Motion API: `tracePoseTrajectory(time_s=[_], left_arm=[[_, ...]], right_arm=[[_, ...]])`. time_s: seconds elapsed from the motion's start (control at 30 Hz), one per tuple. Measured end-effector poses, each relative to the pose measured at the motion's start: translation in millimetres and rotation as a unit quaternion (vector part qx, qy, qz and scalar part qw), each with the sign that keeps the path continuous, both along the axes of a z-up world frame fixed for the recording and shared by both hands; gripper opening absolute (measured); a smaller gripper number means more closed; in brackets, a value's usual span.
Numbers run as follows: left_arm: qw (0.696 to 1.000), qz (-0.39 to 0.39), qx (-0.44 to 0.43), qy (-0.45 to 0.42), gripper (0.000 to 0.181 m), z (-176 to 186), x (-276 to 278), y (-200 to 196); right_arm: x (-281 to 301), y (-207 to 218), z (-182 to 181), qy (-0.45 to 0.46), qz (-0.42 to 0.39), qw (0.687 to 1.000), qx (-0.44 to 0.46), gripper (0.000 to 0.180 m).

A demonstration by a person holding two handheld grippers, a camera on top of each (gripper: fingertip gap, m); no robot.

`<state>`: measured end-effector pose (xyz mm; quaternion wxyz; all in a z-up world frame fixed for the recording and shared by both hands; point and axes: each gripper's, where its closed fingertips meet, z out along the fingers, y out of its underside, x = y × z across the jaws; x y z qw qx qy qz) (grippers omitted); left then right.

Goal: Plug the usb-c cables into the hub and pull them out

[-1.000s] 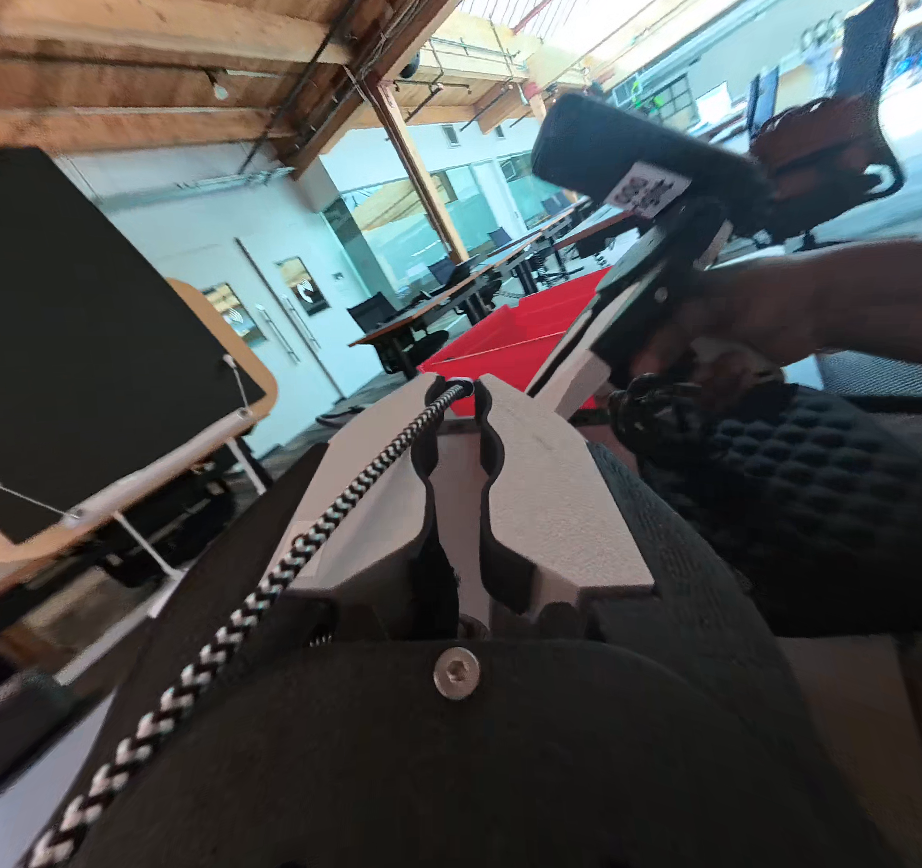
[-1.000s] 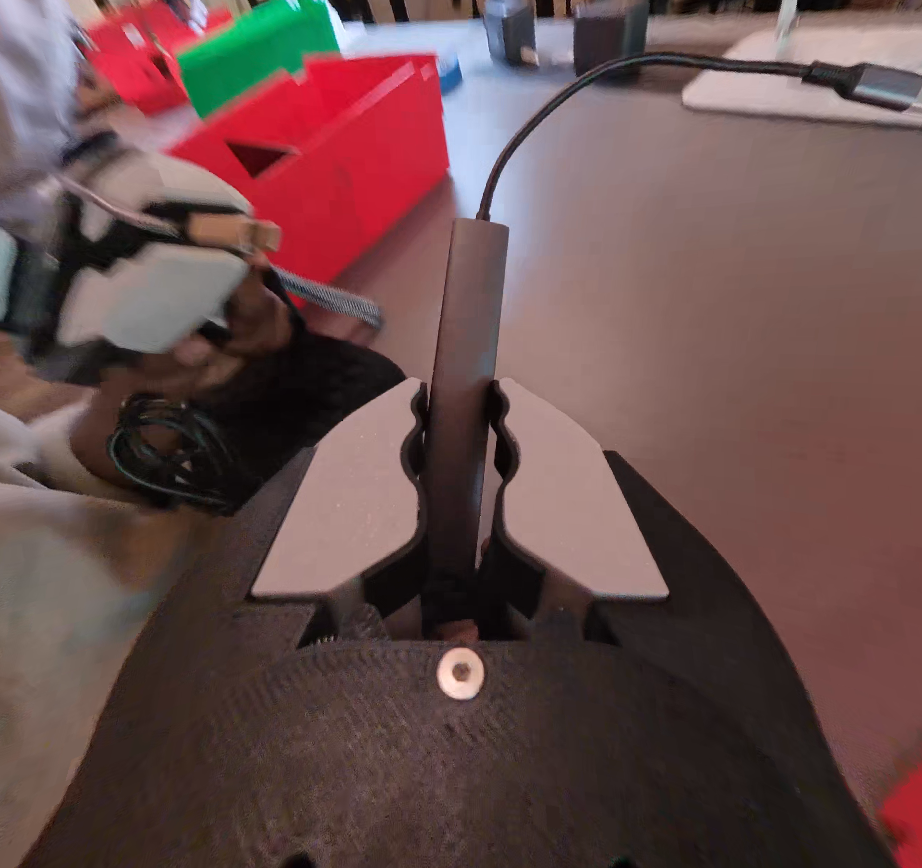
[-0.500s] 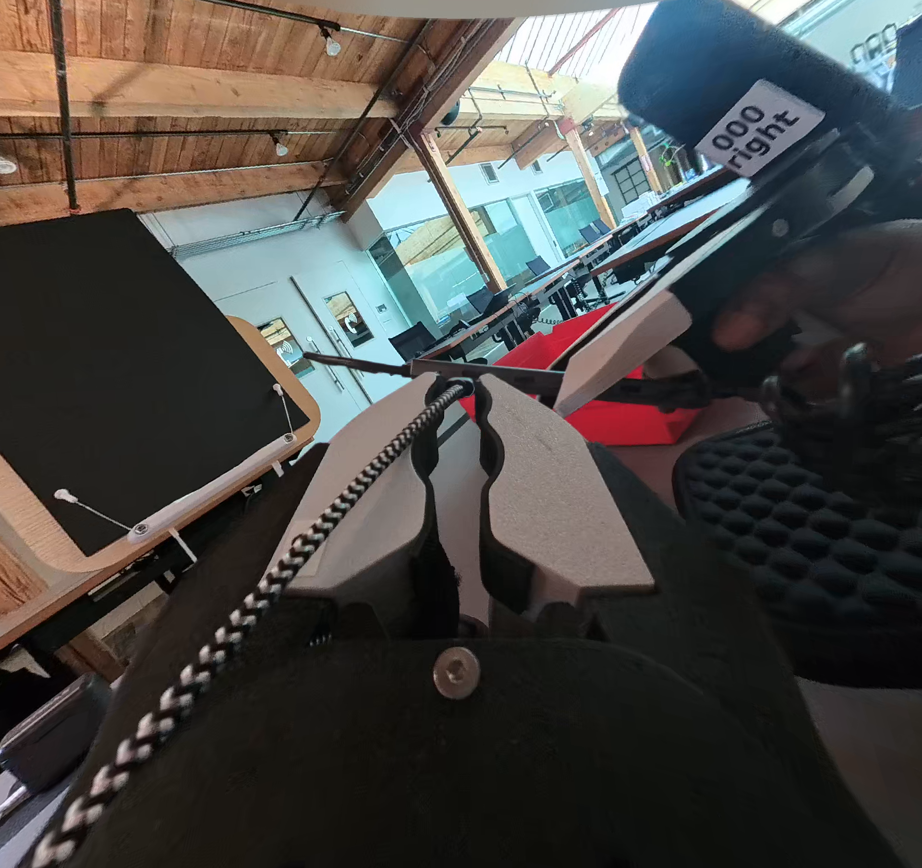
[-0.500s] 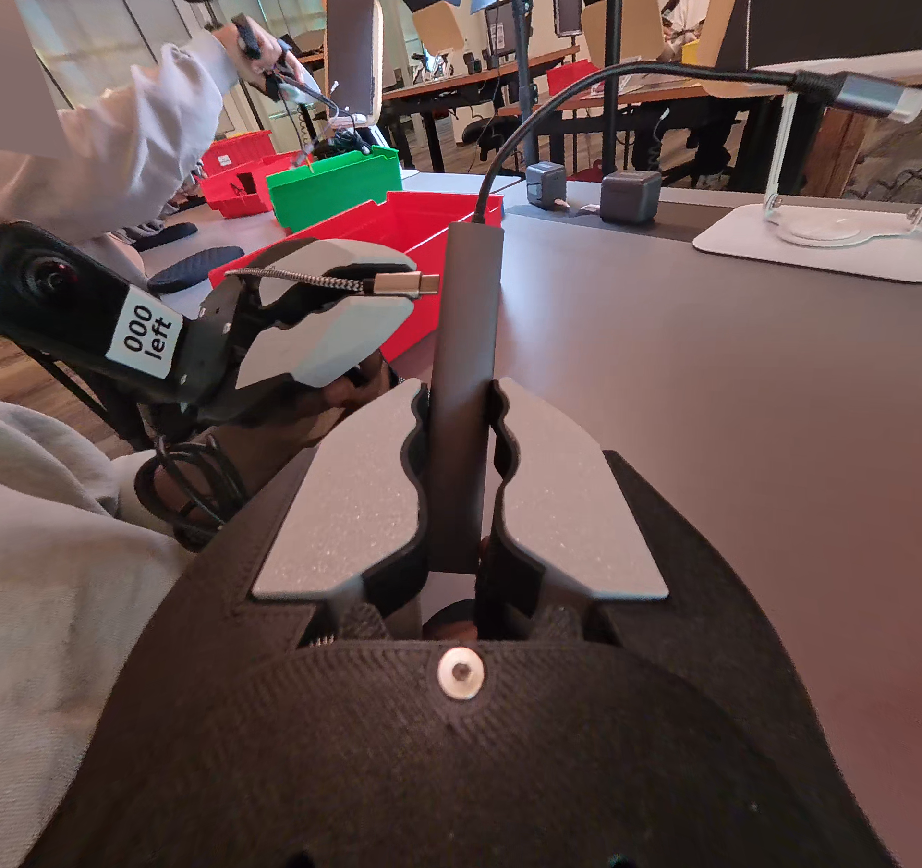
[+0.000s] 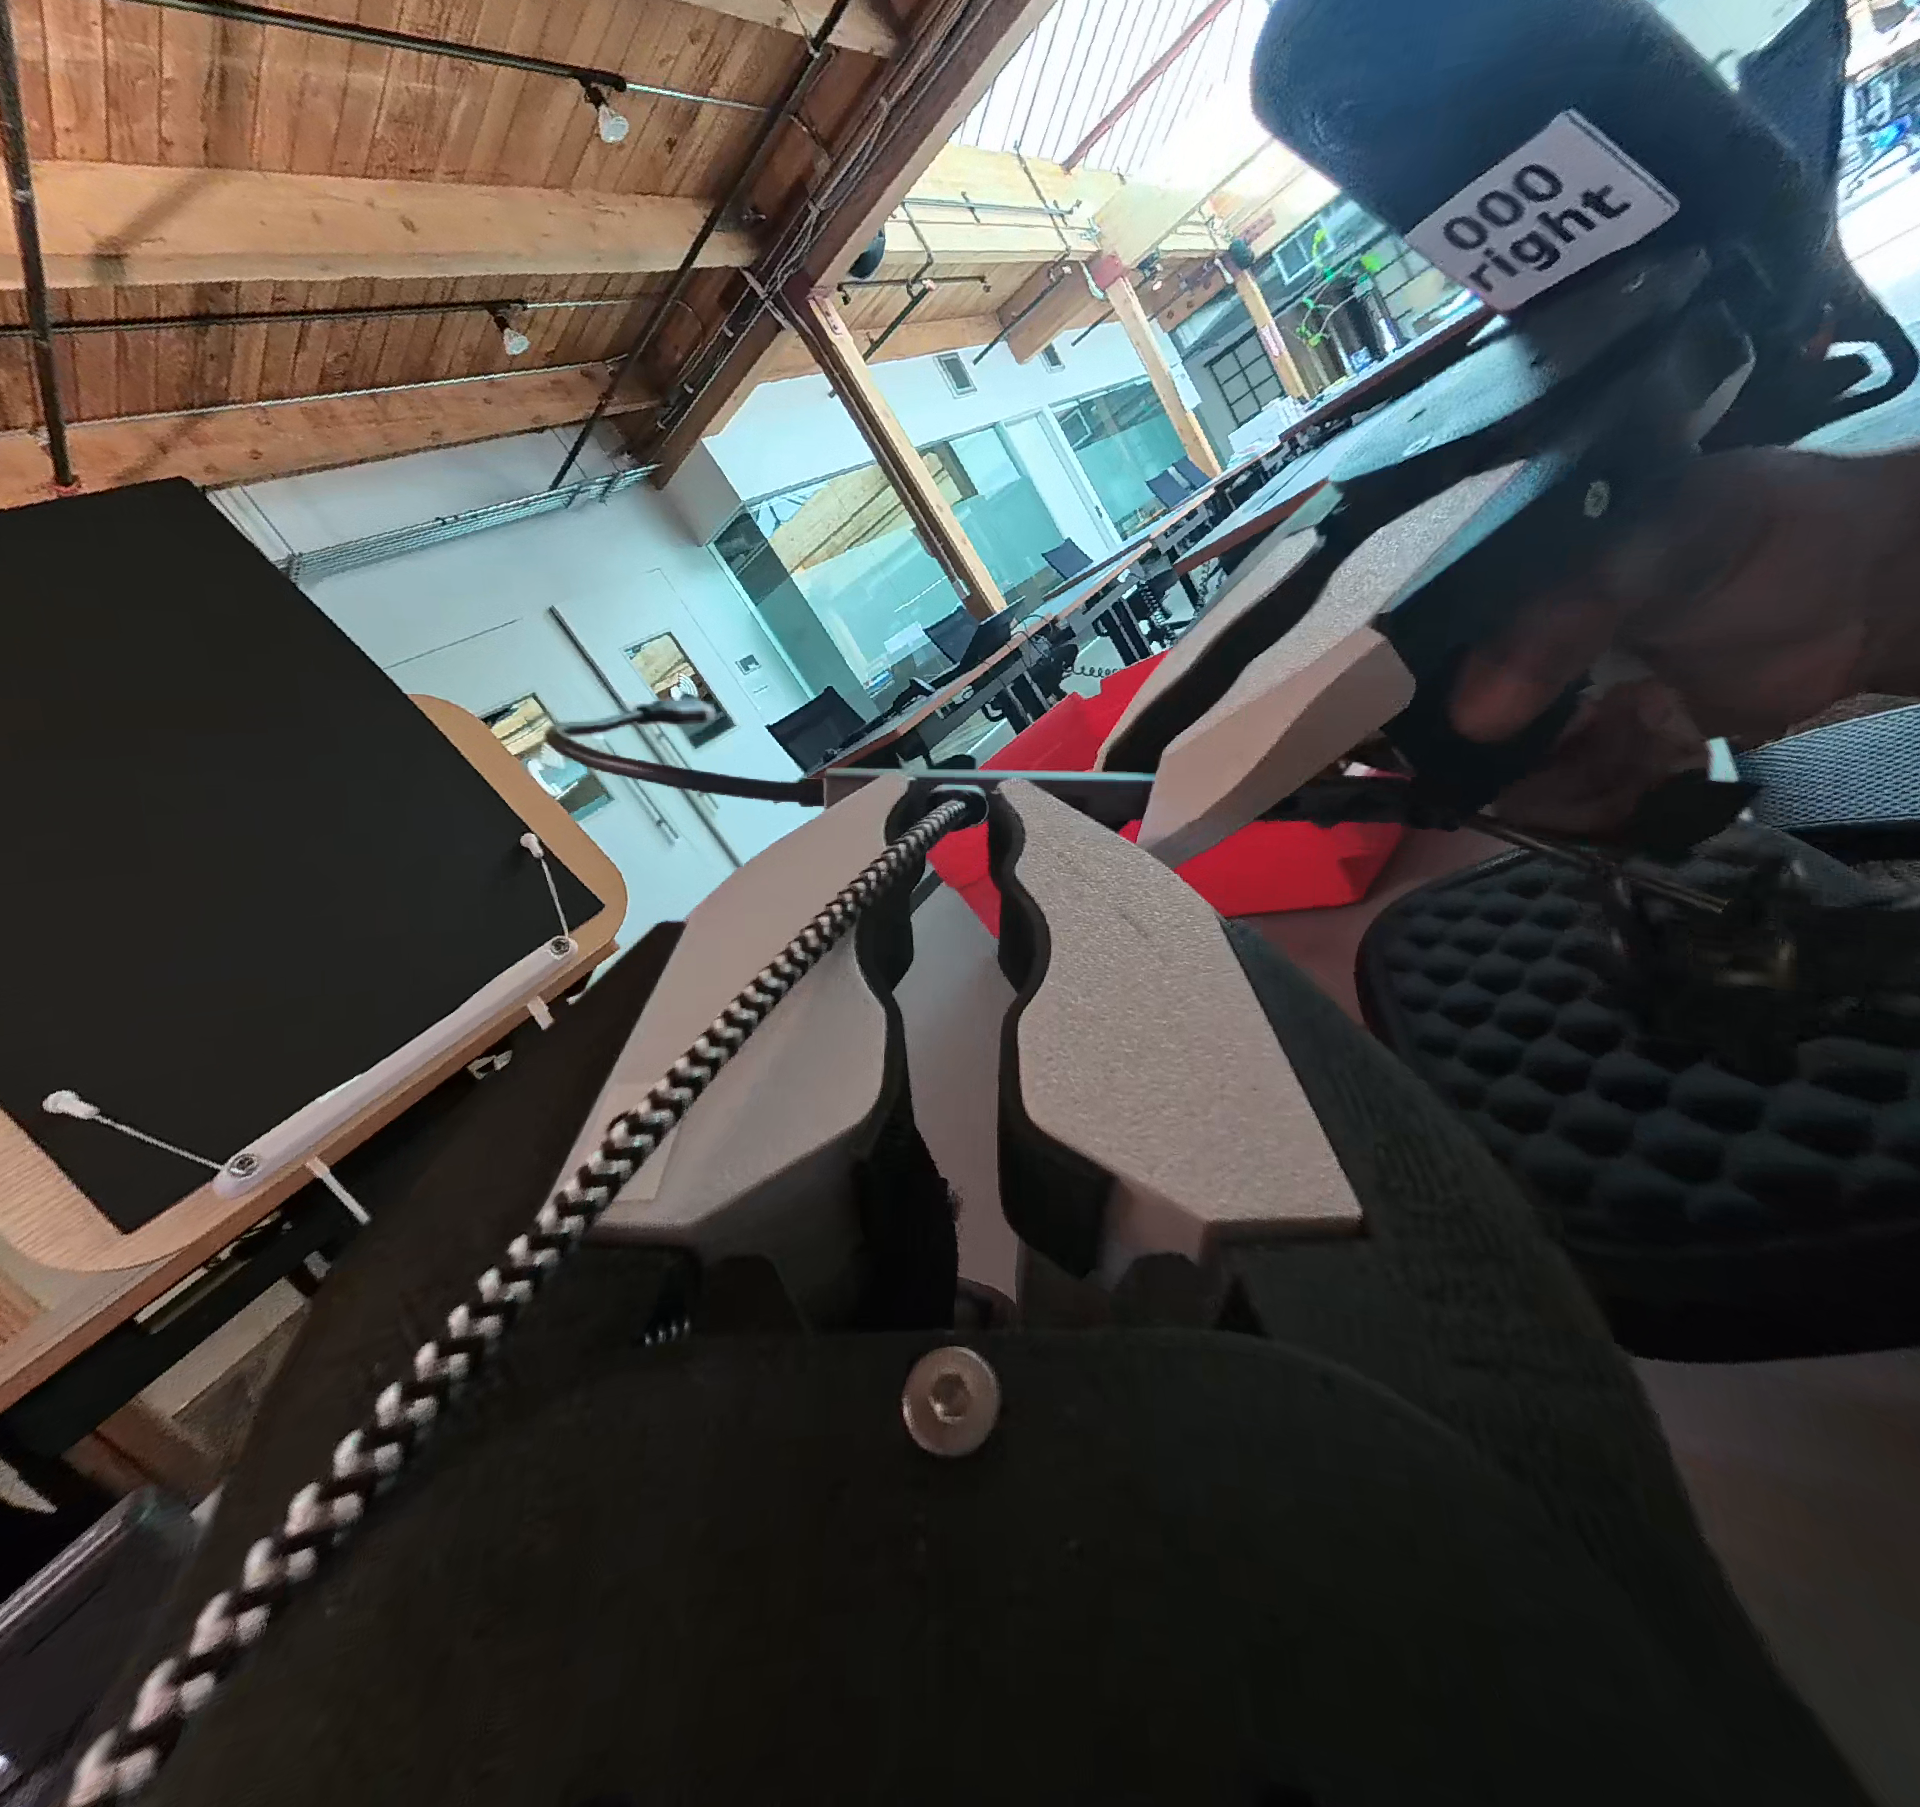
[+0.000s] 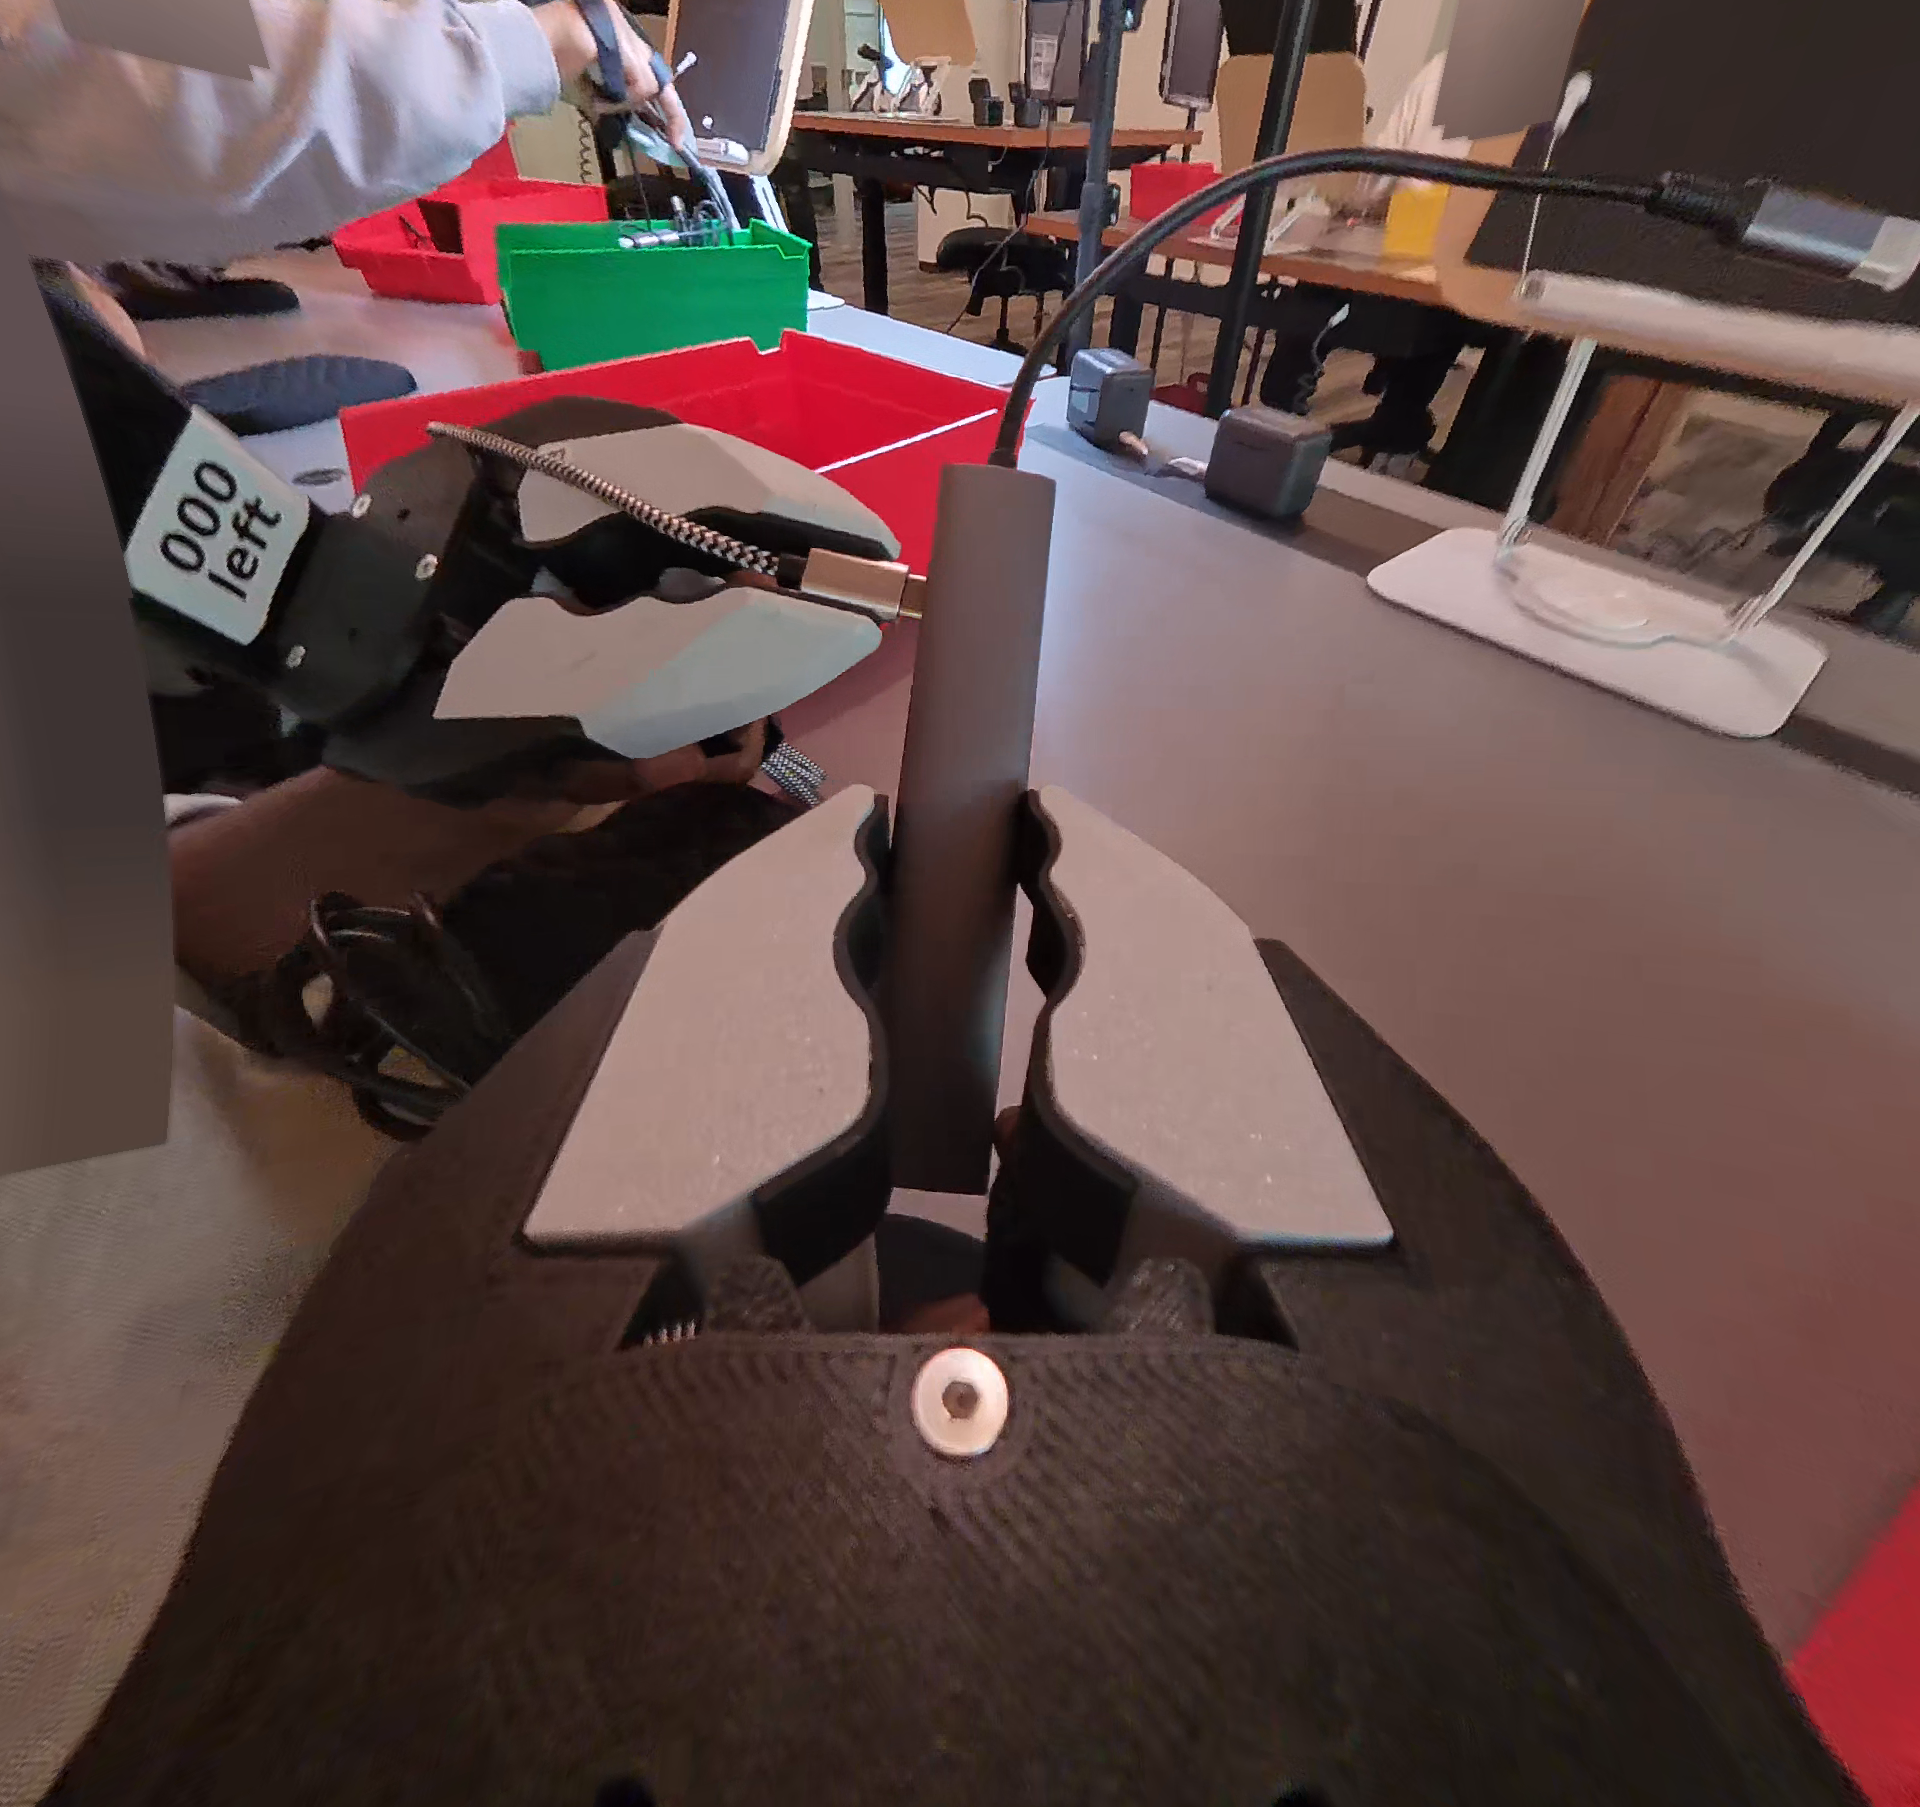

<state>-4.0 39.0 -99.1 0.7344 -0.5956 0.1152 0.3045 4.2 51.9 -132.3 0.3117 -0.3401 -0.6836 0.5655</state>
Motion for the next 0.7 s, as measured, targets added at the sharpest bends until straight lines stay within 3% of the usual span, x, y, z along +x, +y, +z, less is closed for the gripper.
tracePoseTrajectory(time_s=[0.2,0.7], left_arm=[[1.0,-0.009,-0.001,-0.01,0.012,-1.1,2.8,2.1],[1.0,-0.002,-0.005,0.001,0.012,-0.3,2.5,2.7]], right_arm=[[3.8,3.4,2.9,0.059,-0.008,0.996,0.064,0.024],[5.7,-1.5,4.3,0.072,0.002,0.997,0.025,0.025]])
